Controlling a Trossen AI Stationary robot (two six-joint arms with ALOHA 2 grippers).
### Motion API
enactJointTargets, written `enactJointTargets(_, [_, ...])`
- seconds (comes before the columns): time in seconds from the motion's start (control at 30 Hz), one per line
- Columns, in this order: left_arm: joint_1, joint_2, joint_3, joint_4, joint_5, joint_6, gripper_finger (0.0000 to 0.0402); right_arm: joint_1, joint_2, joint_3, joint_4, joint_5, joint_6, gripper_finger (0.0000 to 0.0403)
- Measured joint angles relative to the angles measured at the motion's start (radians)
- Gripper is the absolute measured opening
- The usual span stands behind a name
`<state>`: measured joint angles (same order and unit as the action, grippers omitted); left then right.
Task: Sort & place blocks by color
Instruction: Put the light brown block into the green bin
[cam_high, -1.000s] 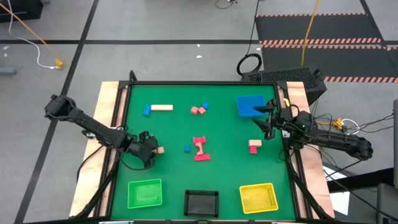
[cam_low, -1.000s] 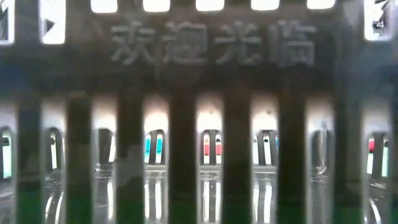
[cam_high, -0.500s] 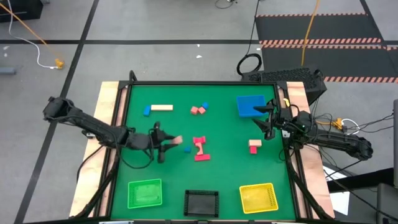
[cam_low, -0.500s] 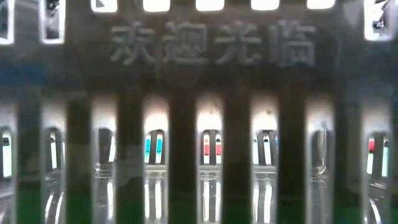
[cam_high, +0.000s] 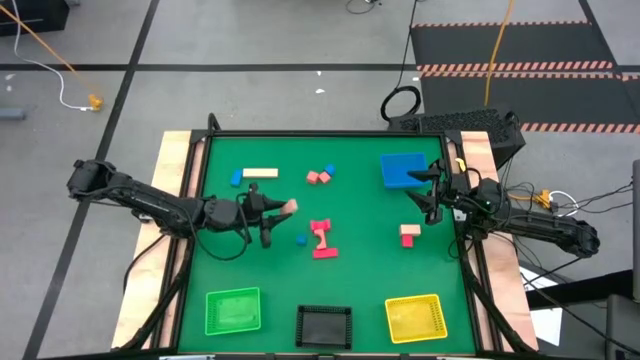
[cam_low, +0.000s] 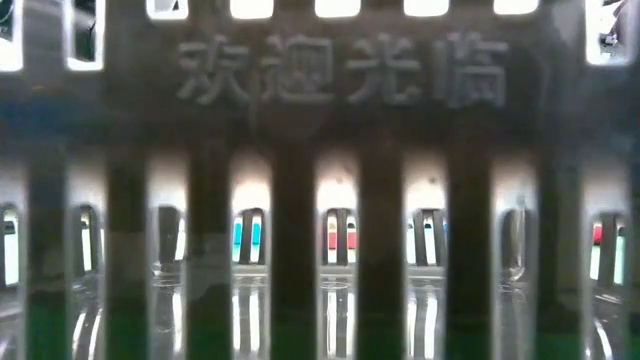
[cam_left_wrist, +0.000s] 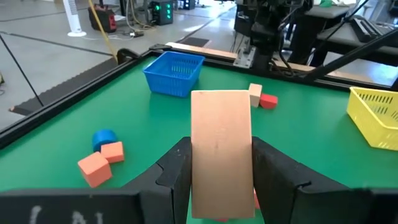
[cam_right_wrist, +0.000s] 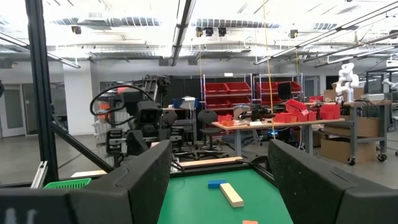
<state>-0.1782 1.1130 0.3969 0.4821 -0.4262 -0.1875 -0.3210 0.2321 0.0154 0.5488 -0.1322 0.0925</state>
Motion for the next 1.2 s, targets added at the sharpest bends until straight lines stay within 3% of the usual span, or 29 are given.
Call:
enactJointTargets(0.23, [-0.003, 0.025, 0.000, -0.021, 0.025, -0.072, 0.0134, 0.000, 0.000, 0.000, 0.050, 0.002, 0.000, 0.0258])
enactJointTargets(0.37, [-0.023, 0.049, 0.000, -0.081, 0.179, -0.185, 0.0134, 0.000, 0.000, 0.000, 0.068, 0.002, 0.003, 0.0258])
enactJointTargets(0.57, [-0.066, 0.044, 0.001, -0.007, 0.344, -0.283, 0.0134, 0.000, 0.000, 0.000, 0.061, 0.001, 0.000, 0.0258])
enactJointTargets(0.87, [-0.141, 0.044, 0.001, -0.018, 0.647, -0.586, 0.0134, 0.000, 0.000, 0.000, 0.061, 0.001, 0.000, 0.0258])
enactJointTargets(1.2, [-0.255, 0.044, 0.001, -0.022, 0.721, -0.849, 0.0134, 0.000, 0.000, 0.000, 0.060, 0.001, 0.000, 0.0258])
